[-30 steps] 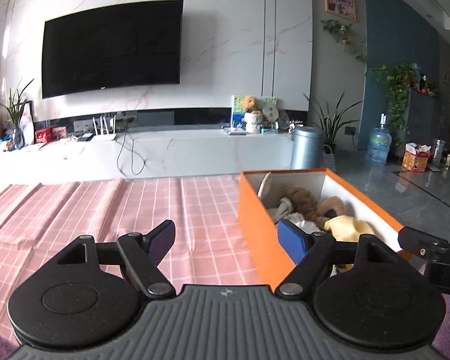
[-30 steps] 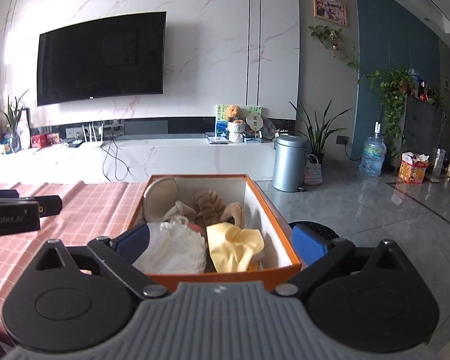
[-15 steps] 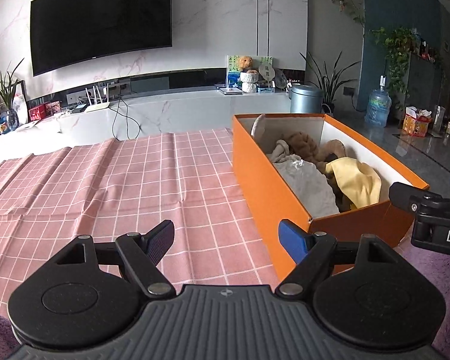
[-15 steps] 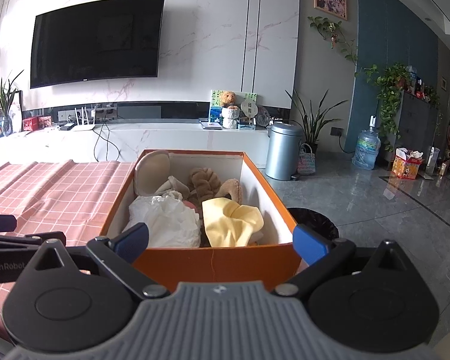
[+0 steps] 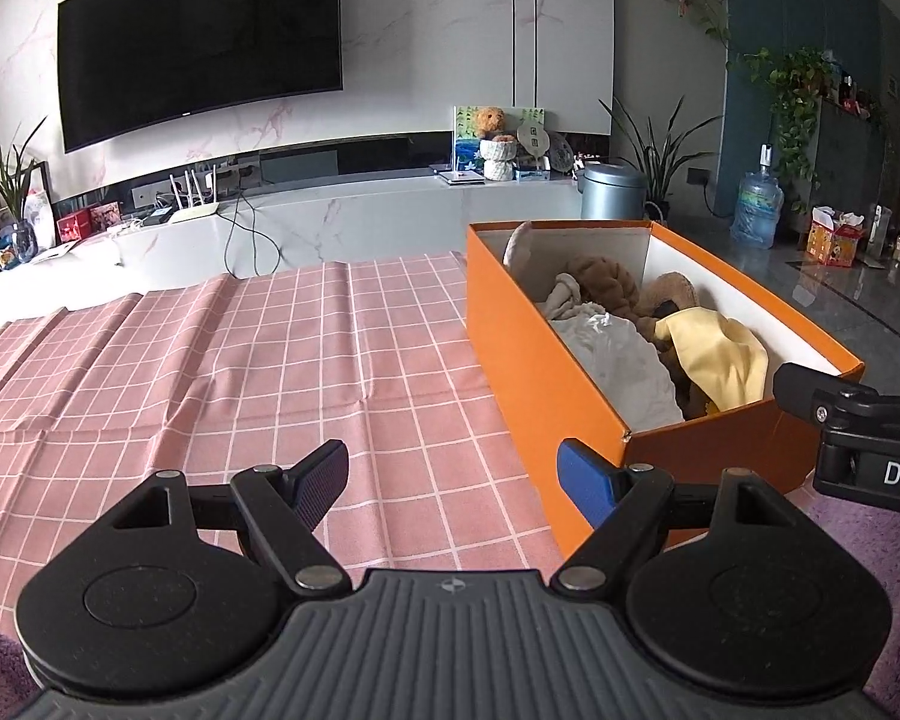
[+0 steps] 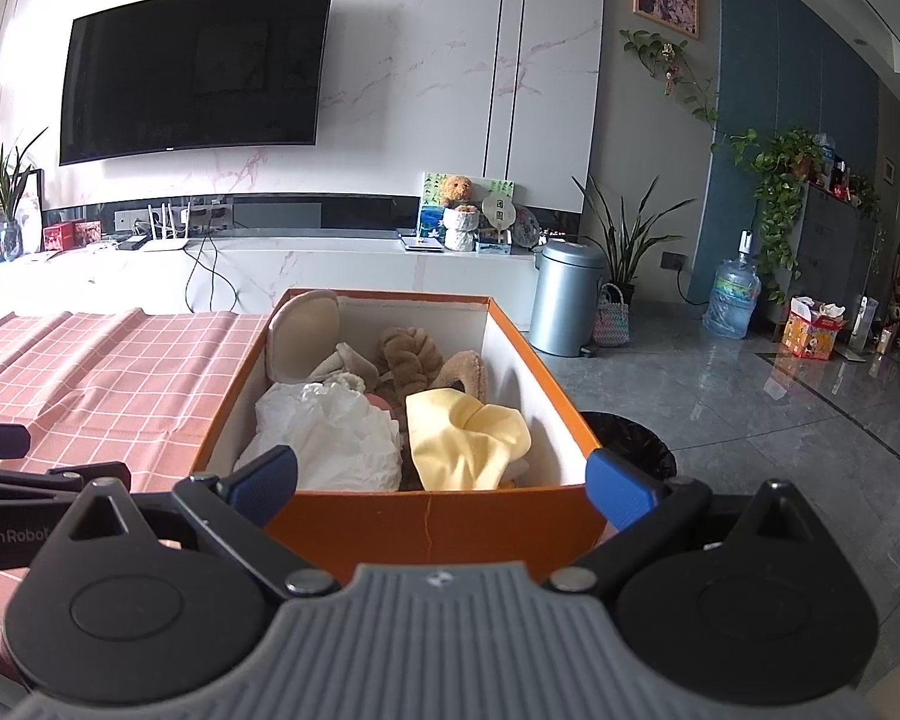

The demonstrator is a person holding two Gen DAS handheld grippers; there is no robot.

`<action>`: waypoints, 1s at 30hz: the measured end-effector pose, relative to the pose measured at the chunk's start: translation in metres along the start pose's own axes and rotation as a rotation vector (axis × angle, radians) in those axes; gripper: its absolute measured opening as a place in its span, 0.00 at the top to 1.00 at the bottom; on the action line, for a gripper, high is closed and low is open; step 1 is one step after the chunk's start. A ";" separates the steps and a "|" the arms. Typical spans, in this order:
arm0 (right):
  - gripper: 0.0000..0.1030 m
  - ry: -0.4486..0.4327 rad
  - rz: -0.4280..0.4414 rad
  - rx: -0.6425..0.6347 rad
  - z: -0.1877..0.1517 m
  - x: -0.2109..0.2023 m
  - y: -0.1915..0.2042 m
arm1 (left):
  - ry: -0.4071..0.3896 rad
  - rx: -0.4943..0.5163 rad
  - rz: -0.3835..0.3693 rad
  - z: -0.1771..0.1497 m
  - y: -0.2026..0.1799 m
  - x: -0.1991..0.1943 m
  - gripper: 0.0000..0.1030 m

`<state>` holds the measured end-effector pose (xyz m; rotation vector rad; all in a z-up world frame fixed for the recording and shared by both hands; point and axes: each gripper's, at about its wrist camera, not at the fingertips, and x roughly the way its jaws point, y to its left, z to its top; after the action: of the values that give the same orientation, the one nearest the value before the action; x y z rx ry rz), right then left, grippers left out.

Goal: Organize soft objects

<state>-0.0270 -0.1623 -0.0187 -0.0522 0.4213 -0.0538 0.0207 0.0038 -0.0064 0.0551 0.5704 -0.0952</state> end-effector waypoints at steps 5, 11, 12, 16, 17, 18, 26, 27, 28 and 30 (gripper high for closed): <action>0.03 -0.001 -0.002 0.002 0.000 0.002 0.000 | 0.002 -0.001 0.002 0.000 0.000 0.000 0.10; 0.03 -0.001 -0.004 0.002 0.000 0.002 0.001 | 0.002 0.004 -0.001 0.001 -0.001 -0.001 0.10; 0.03 -0.001 -0.003 0.003 0.000 0.002 0.001 | 0.002 0.004 -0.001 0.001 -0.001 -0.001 0.10; 0.03 -0.001 -0.003 0.002 0.000 0.002 0.000 | 0.002 0.003 -0.003 0.001 -0.001 -0.001 0.10; 0.03 -0.001 -0.003 0.002 0.000 0.002 0.000 | 0.001 0.006 0.001 0.001 -0.002 -0.001 0.10; 0.03 -0.001 -0.003 0.002 0.000 0.002 0.000 | -0.001 0.009 0.002 0.001 -0.002 -0.001 0.10; 0.03 -0.002 -0.004 0.004 0.000 0.001 0.000 | -0.001 0.016 0.002 0.000 -0.003 -0.002 0.10; 0.03 -0.002 -0.004 0.004 0.000 0.001 0.000 | -0.001 0.015 0.002 -0.001 -0.003 -0.002 0.10; 0.03 -0.002 -0.004 0.004 0.000 0.001 0.000 | -0.001 0.016 0.003 -0.001 -0.003 -0.002 0.10; 0.03 -0.002 -0.004 0.004 0.000 0.001 0.000 | 0.000 0.016 0.002 0.000 -0.002 -0.002 0.10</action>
<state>-0.0258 -0.1626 -0.0195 -0.0492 0.4193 -0.0586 0.0188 0.0015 -0.0058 0.0710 0.5699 -0.0977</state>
